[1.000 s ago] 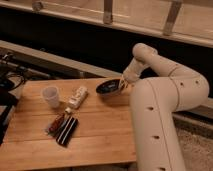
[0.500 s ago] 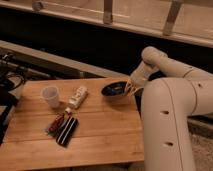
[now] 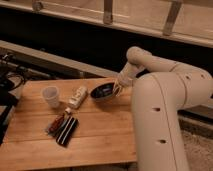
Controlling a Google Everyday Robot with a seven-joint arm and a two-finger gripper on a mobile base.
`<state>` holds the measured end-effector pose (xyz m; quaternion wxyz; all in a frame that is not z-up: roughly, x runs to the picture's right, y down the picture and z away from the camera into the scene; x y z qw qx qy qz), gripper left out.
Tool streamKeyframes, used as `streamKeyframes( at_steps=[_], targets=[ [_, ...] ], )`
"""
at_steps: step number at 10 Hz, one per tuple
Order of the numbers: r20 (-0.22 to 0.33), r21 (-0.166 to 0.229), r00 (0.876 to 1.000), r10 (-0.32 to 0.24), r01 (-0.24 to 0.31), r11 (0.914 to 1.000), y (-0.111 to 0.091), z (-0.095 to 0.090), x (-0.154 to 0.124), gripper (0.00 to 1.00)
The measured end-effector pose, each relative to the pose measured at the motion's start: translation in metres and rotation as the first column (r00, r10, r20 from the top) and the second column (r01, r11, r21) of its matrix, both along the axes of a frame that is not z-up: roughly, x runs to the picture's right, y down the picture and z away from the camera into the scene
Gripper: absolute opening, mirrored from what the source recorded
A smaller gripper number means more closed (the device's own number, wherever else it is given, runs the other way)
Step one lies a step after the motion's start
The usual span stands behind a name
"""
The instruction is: Drag the ceramic bowl in a circle
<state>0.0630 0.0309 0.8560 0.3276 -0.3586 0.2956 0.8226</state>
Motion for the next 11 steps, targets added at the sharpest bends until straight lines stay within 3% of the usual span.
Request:
streamKeyframes(
  at_steps=[2,5,11],
  targets=[
    [0.009,-0.005,1.000,-0.020,0.020,0.9998,0.009,-0.010,-0.003,0.10],
    [0.017,-0.003,0.999,-0.040,0.040,0.9992,0.011,-0.013,-0.023,0.10],
    [0.016,-0.012,0.997,-0.076,0.077,0.9970,0.019,-0.024,-0.033,0.10]
  ],
)
